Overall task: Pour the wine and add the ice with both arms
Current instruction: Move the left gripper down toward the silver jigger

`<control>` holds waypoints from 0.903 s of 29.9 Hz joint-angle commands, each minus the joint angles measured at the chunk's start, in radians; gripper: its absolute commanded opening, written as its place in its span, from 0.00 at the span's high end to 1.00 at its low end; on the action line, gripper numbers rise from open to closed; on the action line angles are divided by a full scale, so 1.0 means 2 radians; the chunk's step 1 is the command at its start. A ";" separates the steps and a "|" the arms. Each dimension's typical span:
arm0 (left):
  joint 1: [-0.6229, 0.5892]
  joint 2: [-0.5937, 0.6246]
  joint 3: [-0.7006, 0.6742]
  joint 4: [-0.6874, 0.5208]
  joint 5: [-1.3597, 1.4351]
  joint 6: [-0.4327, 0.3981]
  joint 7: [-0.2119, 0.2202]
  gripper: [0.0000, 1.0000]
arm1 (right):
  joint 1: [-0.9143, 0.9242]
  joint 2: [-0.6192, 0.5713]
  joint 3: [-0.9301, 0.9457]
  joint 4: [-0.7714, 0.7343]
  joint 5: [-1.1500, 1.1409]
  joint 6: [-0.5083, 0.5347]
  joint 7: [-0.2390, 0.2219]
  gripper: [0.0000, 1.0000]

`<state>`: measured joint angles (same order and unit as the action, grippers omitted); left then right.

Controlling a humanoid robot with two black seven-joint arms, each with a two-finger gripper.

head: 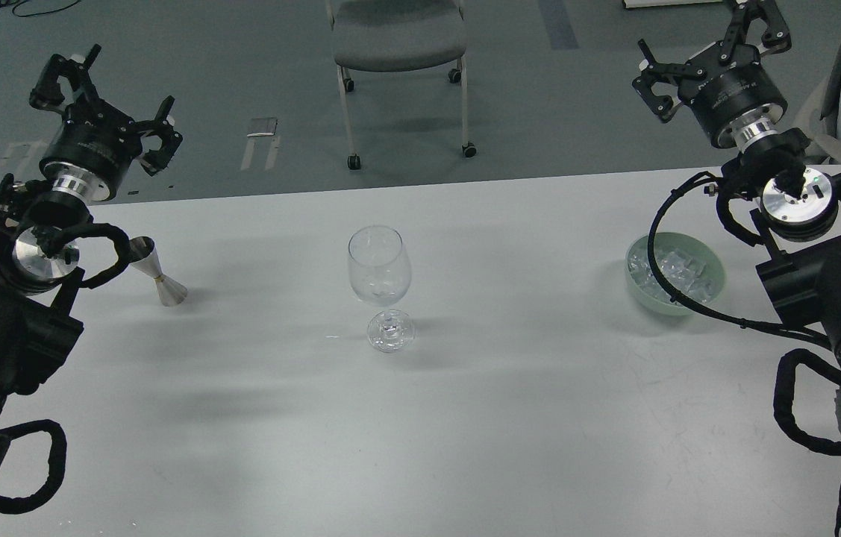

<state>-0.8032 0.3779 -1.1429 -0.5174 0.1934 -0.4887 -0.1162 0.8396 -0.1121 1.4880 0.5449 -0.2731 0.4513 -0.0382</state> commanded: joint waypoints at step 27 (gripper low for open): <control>0.023 0.029 -0.008 -0.089 -0.128 0.008 0.103 0.03 | -0.011 -0.008 -0.001 0.001 0.000 0.001 0.000 0.00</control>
<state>-0.7587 0.4229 -1.1579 -0.6926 0.0182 -0.4873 0.0211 0.8207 -0.1226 1.4879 0.5479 -0.2730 0.4543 -0.0383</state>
